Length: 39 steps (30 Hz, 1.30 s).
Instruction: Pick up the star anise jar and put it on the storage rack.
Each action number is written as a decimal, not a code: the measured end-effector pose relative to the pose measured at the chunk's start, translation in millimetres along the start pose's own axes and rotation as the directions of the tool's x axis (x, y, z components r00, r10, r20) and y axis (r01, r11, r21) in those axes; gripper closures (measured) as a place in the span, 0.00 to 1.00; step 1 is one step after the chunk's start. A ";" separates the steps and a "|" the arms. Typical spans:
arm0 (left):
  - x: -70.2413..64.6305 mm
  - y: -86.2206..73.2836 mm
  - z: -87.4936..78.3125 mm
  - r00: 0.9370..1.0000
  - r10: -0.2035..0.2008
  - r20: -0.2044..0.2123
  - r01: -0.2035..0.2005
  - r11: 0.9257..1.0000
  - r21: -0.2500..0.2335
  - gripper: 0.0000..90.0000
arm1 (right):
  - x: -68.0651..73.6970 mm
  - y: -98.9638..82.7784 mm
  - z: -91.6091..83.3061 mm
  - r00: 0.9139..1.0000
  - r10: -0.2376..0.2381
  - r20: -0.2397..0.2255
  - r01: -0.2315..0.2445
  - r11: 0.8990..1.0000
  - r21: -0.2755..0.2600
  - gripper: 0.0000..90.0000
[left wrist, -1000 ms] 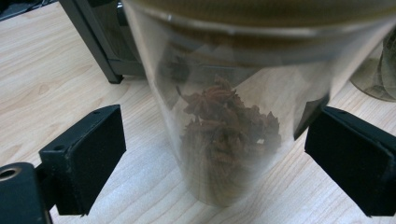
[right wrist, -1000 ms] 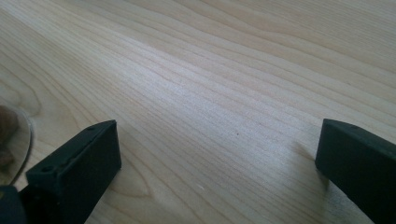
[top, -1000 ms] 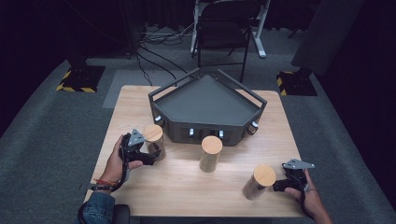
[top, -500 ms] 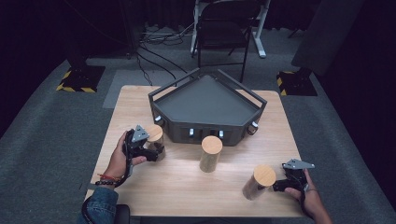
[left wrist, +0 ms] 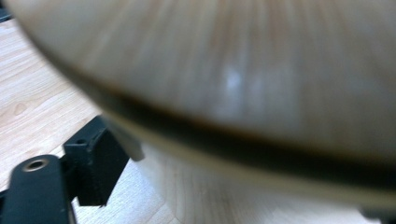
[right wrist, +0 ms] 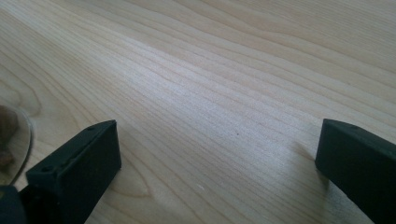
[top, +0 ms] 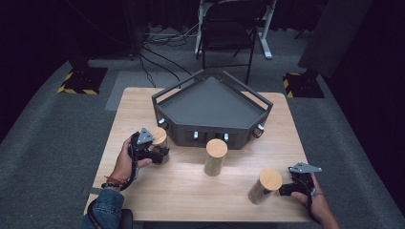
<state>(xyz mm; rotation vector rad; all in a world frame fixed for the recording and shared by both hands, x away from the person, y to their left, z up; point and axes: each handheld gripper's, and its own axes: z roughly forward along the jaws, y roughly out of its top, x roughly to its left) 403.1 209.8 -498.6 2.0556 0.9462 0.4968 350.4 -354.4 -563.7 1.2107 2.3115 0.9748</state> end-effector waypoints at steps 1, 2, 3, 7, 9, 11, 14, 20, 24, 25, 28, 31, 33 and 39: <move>-0.1 -0.1 -0.2 1.000 0.008 0.002 -0.008 1.000 -0.006 0.17 | 0.0 0.0 0.0 1.000 0.000 0.000 0.000 1.000 0.000 0.00; -0.4 -0.1 -0.4 1.000 0.010 0.006 -0.010 1.000 -0.008 0.19 | 0.0 0.0 0.0 1.000 0.000 0.000 0.000 1.000 0.000 0.00; -0.6 -0.3 -0.3 1.000 0.011 0.011 -0.011 1.000 -0.013 0.21 | 0.0 0.0 0.0 1.000 0.000 0.000 0.000 1.000 0.000 0.00; -1.6 -0.4 0.0 1.000 0.015 0.017 -0.015 1.000 -0.025 0.27 | 0.0 0.0 0.0 1.000 0.000 0.000 0.000 1.000 0.000 0.00; -1.5 -0.9 -0.2 1.000 0.014 0.018 -0.013 0.999 -0.029 0.27 | 0.0 0.0 0.0 1.000 0.000 0.000 0.000 1.000 0.000 0.00; -1.8 -1.1 -0.3 1.000 0.009 0.016 -0.008 0.999 -0.031 0.27 | 0.0 0.0 0.0 1.000 0.000 0.000 0.000 1.000 0.000 0.00; -1.8 -0.9 -0.6 1.000 0.005 0.016 -0.004 0.999 -0.032 0.27 | 0.0 0.0 0.0 1.000 0.000 0.000 0.000 1.000 0.000 0.00; -2.1 1.2 -2.7 1.000 0.008 0.005 -0.007 1.000 -0.027 0.27 | 0.0 0.0 0.0 1.000 0.000 0.000 0.000 1.000 0.000 0.00; -2.6 3.6 -5.2 1.000 0.011 -0.003 -0.011 1.000 -0.025 0.27 | 0.0 0.0 0.0 1.000 0.001 0.000 -0.001 1.000 0.000 0.00; -1.8 4.1 -6.3 1.000 0.006 -0.002 -0.006 1.000 -0.029 0.27 | 0.0 0.0 0.0 1.000 0.000 0.000 0.000 1.000 0.000 0.00; -1.7 6.0 -8.5 1.000 0.011 -0.010 -0.011 1.000 -0.027 0.27 | 0.0 0.0 0.0 1.000 0.001 0.000 -0.001 1.000 0.000 0.00; -1.8 9.2 -11.9 1.000 0.002 -0.008 -0.003 0.999 -0.036 0.27 | 0.0 0.0 0.0 1.000 0.000 0.000 0.000 1.000 0.000 0.00; -3.3 12.8 -14.4 1.000 0.001 -0.003 -0.001 0.999 -0.035 0.27 | 0.0 0.0 0.0 1.000 0.000 0.000 0.000 1.000 0.000 0.00; -10.7 27.3 -21.2 1.000 0.027 0.000 -0.027 0.999 -0.042 0.27 | 0.0 0.0 0.0 1.000 0.000 0.000 0.000 1.000 0.000 0.00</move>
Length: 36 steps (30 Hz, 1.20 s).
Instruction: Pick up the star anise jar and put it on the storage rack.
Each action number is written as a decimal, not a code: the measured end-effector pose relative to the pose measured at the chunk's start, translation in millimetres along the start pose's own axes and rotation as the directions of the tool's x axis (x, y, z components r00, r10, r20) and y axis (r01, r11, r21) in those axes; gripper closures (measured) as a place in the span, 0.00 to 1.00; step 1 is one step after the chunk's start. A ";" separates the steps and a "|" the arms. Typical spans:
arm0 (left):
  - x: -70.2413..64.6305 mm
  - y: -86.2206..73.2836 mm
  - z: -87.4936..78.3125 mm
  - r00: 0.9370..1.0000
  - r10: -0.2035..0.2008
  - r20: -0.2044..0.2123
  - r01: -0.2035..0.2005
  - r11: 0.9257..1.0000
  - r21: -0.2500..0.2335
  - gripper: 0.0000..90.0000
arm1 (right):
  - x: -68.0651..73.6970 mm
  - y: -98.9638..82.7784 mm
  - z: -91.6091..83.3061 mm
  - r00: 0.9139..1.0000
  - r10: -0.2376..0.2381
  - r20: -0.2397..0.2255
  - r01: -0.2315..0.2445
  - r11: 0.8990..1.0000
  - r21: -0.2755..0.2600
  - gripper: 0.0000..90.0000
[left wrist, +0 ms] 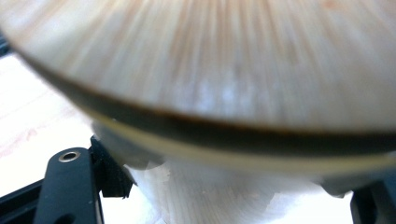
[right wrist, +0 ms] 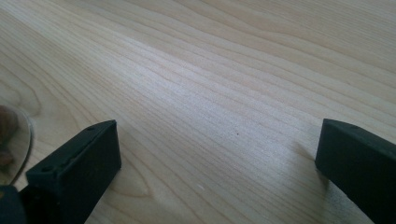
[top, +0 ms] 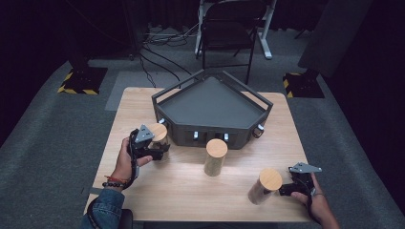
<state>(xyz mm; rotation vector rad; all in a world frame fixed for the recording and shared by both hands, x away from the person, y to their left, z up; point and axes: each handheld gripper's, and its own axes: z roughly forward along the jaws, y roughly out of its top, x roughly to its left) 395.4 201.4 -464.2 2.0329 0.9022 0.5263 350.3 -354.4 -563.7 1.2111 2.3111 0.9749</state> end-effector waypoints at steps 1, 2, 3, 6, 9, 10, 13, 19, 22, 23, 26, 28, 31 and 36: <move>-0.8 2.6 -0.5 1.000 0.002 -0.002 -0.002 1.000 0.000 0.27 | 0.0 0.0 0.0 1.000 0.000 0.000 0.000 1.000 0.000 0.00; -1.4 5.1 -1.1 1.000 0.006 -0.004 -0.006 1.000 0.000 0.27 | 0.1 0.0 0.0 1.000 0.001 0.000 -0.001 1.000 0.000 0.00; -2.7 9.0 -2.3 1.000 0.008 -0.004 -0.008 1.000 0.002 0.27 | 0.1 -0.1 -0.1 1.000 0.001 0.001 -0.001 1.000 0.000 0.00; -4.9 14.0 -4.6 1.000 0.014 -0.008 -0.014 1.000 0.009 0.27 | 0.1 -0.1 -0.1 1.000 0.001 0.001 -0.001 1.000 0.000 0.00; -5.7 19.7 -8.2 1.000 0.002 -0.001 -0.002 1.000 -0.002 0.27 | 0.1 -0.1 -0.1 1.000 0.001 0.001 -0.001 1.000 0.000 0.00; -5.9 22.9 -9.5 1.000 0.000 -0.004 0.000 1.000 -0.001 0.27 | 0.1 -0.1 -0.1 1.000 0.001 0.001 -0.001 1.000 0.000 0.00; -6.7 28.7 -11.0 1.000 0.002 -0.010 -0.002 1.000 -0.002 0.27 | 0.1 -0.1 -0.1 1.000 0.001 0.001 -0.001 1.000 0.000 0.00; -8.6 39.2 -14.0 1.000 -0.002 -0.002 0.002 1.000 -0.014 0.27 | 0.1 -0.1 -0.1 1.000 0.002 0.001 -0.002 1.000 0.000 0.00; -10.4 44.1 -16.6 1.000 -0.002 -0.013 0.002 1.000 -0.003 0.27 | 0.1 -0.1 -0.1 1.000 0.001 0.001 -0.001 1.000 0.000 0.00; -11.2 46.4 -18.2 1.000 0.001 -0.019 -0.001 1.000 -0.001 0.27 | 0.1 -0.2 -0.2 1.000 0.002 0.001 -0.002 1.000 0.000 0.00; -11.9 52.9 -22.4 1.000 -0.001 -0.024 0.000 1.000 -0.011 0.27 | 0.1 -0.2 -0.2 1.000 0.002 0.001 -0.002 1.000 0.000 0.00; -11.3 56.9 -24.5 1.000 -0.007 -0.022 0.007 1.000 -0.020 0.27 | 0.1 -0.2 -0.2 1.000 0.002 0.001 -0.002 1.000 0.000 0.00; -10.9 65.3 -28.2 1.000 -0.013 -0.008 0.012 0.999 -0.037 0.27 | 0.1 -0.2 -0.2 1.000 0.002 0.001 -0.002 1.000 0.000 0.00; -12.5 77.4 -31.6 1.000 -0.006 -0.020 0.006 0.999 -0.041 0.27 | 0.1 -0.2 -0.2 1.000 0.002 0.001 -0.002 1.000 0.000 0.00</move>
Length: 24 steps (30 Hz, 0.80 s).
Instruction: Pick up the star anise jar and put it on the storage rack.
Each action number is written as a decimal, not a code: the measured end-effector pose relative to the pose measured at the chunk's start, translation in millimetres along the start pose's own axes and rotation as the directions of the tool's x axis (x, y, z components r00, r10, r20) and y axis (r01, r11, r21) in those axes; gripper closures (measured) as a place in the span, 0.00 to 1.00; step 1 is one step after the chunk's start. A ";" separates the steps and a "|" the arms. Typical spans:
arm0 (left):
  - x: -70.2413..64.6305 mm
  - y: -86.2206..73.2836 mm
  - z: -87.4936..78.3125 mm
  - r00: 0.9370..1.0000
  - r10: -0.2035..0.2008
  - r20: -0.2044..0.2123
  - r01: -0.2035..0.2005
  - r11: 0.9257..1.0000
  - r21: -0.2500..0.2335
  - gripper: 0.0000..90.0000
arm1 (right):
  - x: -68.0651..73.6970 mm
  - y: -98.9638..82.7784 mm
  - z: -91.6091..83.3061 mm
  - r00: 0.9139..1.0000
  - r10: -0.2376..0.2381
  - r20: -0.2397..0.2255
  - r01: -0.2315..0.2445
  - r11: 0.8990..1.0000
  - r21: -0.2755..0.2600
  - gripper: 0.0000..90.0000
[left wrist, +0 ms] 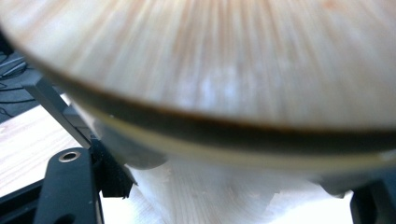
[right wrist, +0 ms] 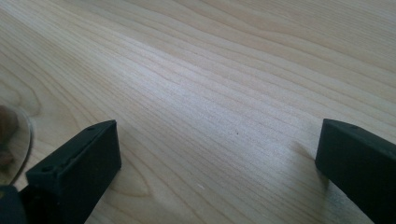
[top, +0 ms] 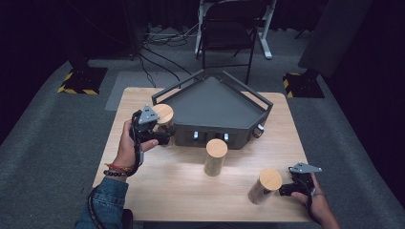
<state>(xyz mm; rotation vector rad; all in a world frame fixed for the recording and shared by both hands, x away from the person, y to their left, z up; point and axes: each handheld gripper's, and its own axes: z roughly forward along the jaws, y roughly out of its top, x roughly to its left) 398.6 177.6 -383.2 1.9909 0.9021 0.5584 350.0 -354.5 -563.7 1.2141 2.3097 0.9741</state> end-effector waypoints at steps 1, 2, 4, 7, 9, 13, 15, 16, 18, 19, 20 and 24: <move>-0.4 2.0 -0.3 1.000 0.001 0.001 -0.001 1.000 -0.004 0.27 | 0.0 0.0 0.0 1.000 0.000 0.000 0.000 1.000 0.000 0.00; -0.8 4.0 -1.0 1.000 0.002 -0.001 -0.002 1.000 -0.005 0.27 | 0.0 0.0 0.0 1.000 0.000 0.000 0.000 1.000 0.000 0.00; -1.3 8.4 -1.8 1.000 0.001 -0.001 -0.001 1.000 -0.011 0.27 | 0.0 0.0 0.0 1.000 0.000 0.000 0.000 1.000 0.000 0.00; -1.8 15.5 -2.8 1.000 0.007 -0.002 -0.007 1.000 -0.018 0.27 | 0.0 0.0 0.0 1.000 0.000 0.000 0.000 1.000 0.000 0.00; -1.9 20.5 -3.3 1.000 0.005 -0.002 -0.005 1.000 -0.024 0.27 | 0.0 0.0 0.0 1.000 0.000 0.000 0.000 1.000 0.000 0.00; -1.9 30.5 -2.9 1.000 0.009 0.003 -0.009 0.999 -0.034 0.27 | 0.0 0.0 0.0 1.000 0.000 0.000 0.000 1.000 0.000 0.00; -2.6 35.4 -1.8 1.000 0.010 0.007 -0.010 0.999 -0.041 0.27 | 0.0 0.0 0.0 1.000 0.000 0.000 0.000 1.000 0.000 0.00; -2.8 37.8 -1.2 1.000 0.012 0.008 -0.012 0.999 -0.043 0.27 | 0.0 0.0 0.0 1.000 0.000 0.000 0.000 1.000 0.000 0.00; -3.1 42.1 1.0 1.000 0.013 0.008 -0.013 0.999 -0.044 0.27 | 0.0 0.0 0.0 1.000 0.000 0.000 0.000 1.000 0.000 0.00; -3.1 44.1 2.3 1.000 0.016 0.007 -0.016 0.999 -0.042 0.27 | 0.0 0.0 0.0 1.000 0.000 0.000 0.000 1.000 0.000 0.00; -3.2 46.0 3.8 1.000 0.013 0.006 -0.013 0.999 -0.042 0.27 | 0.0 0.0 0.0 1.000 0.000 0.000 0.000 1.000 0.000 0.00; -2.2 51.8 10.4 1.000 0.007 0.012 -0.006 0.999 -0.042 0.27 | 0.0 0.0 0.0 1.000 0.000 0.000 0.000 1.000 0.000 0.00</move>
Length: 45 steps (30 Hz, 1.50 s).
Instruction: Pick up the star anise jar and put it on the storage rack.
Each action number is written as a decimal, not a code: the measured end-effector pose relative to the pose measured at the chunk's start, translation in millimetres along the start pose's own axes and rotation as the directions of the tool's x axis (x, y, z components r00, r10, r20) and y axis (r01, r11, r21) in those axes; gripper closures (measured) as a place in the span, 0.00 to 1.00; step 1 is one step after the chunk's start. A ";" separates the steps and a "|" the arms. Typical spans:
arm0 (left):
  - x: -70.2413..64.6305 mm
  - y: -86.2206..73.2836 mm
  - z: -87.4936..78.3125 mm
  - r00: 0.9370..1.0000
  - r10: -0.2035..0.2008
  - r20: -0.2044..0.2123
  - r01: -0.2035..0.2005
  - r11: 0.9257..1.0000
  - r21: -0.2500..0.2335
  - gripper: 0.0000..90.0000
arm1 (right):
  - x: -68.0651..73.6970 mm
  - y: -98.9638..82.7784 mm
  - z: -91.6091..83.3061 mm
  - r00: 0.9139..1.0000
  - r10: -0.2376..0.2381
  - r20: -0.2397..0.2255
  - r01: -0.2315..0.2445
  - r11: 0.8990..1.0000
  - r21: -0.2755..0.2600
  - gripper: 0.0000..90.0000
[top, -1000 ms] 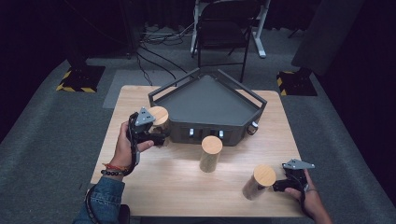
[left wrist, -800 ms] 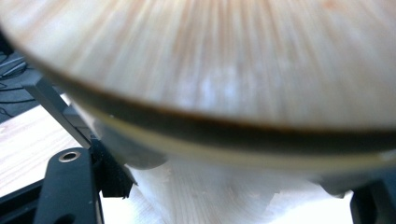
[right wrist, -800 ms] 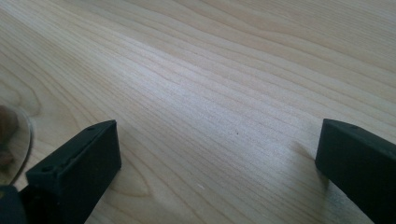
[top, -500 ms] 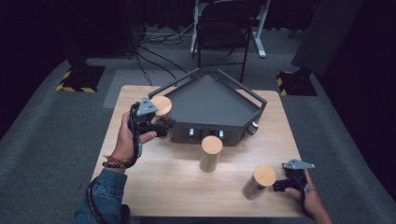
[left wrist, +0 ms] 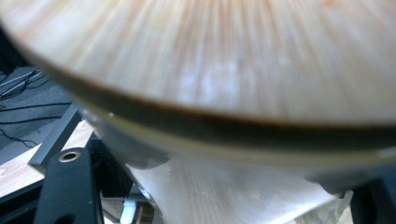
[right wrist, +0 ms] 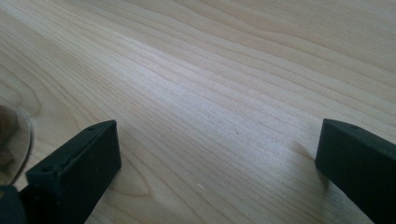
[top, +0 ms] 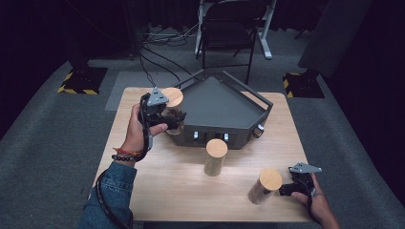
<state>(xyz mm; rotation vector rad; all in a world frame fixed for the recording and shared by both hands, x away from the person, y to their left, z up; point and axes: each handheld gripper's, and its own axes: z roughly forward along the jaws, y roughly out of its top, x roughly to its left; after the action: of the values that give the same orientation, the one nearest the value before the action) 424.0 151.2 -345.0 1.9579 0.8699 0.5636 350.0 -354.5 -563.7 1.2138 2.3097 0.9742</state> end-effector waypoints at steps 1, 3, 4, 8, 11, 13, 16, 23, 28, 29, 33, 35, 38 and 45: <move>0.1 1.2 1.6 1.000 0.001 -0.001 -0.001 1.000 0.001 0.27 | 0.0 0.0 0.0 1.000 0.000 0.000 0.000 1.000 0.000 0.00; 0.1 3.6 4.6 1.000 0.000 0.003 0.000 1.000 0.001 0.27 | 0.0 0.0 0.0 1.000 0.000 0.000 0.000 1.000 0.000 0.00; -0.1 4.8 5.8 1.000 -0.002 0.004 0.002 1.000 0.001 0.27 | 0.0 0.0 0.0 1.000 0.000 0.000 0.000 1.000 0.000 0.00; -0.4 10.5 11.4 1.000 0.001 0.005 -0.001 1.000 0.004 0.27 | 0.0 0.0 0.0 1.000 0.000 0.000 0.000 1.000 0.000 0.00; -0.6 15.5 16.6 1.000 0.005 0.003 -0.005 1.000 0.009 0.27 | 0.0 0.0 0.0 1.000 0.000 0.000 0.000 1.000 0.000 0.00; -0.7 19.1 20.2 1.000 0.004 0.004 -0.004 1.000 0.006 0.27 | 0.0 0.0 0.0 1.000 0.000 0.000 0.000 1.000 0.000 0.00; -0.7 24.5 25.9 1.000 0.006 -0.006 -0.006 1.000 0.010 0.27 | 0.0 0.0 0.0 1.000 0.000 0.000 0.000 1.000 0.000 0.00; 2.2 31.5 41.1 1.000 -0.006 -0.004 0.006 1.000 0.030 0.27 | 0.0 0.0 0.0 1.000 0.001 0.000 -0.001 1.000 0.000 0.00; 4.1 36.2 49.0 1.000 -0.010 -0.014 0.011 0.999 0.038 0.27 | 0.0 0.0 0.0 1.000 0.000 0.000 0.000 1.000 0.000 0.00; 5.1 37.4 49.9 1.000 -0.012 -0.013 0.012 0.999 0.036 0.27 | 0.0 0.0 0.0 1.000 0.000 0.000 0.000 1.000 0.000 0.00; 6.3 41.6 54.5 1.000 -0.011 -0.025 0.012 0.999 0.037 0.27 | 0.0 0.0 0.0 1.000 0.000 0.000 0.000 1.000 0.000 0.00; 7.5 42.5 58.1 0.999 -0.021 -0.027 0.022 0.999 0.040 0.27 | 0.0 -0.1 -0.2 1.000 0.000 0.000 0.000 1.000 0.000 0.00; 10.2 43.2 64.1 0.999 -0.032 -0.028 0.033 0.998 0.047 0.27 | 0.0 -0.4 -0.4 1.000 -0.001 -0.001 0.001 1.000 0.000 0.00; 11.9 43.8 78.2 0.998 -0.042 -0.039 0.044 0.997 0.069 0.27 | 0.0 -0.4 -0.4 1.000 -0.002 -0.001 0.002 1.000 0.000 0.00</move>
<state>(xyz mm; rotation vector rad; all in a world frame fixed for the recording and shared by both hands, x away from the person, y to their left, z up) 499.8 102.0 -345.4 1.9921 0.9647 0.5527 349.6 -354.8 -563.7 1.2116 2.3112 0.9740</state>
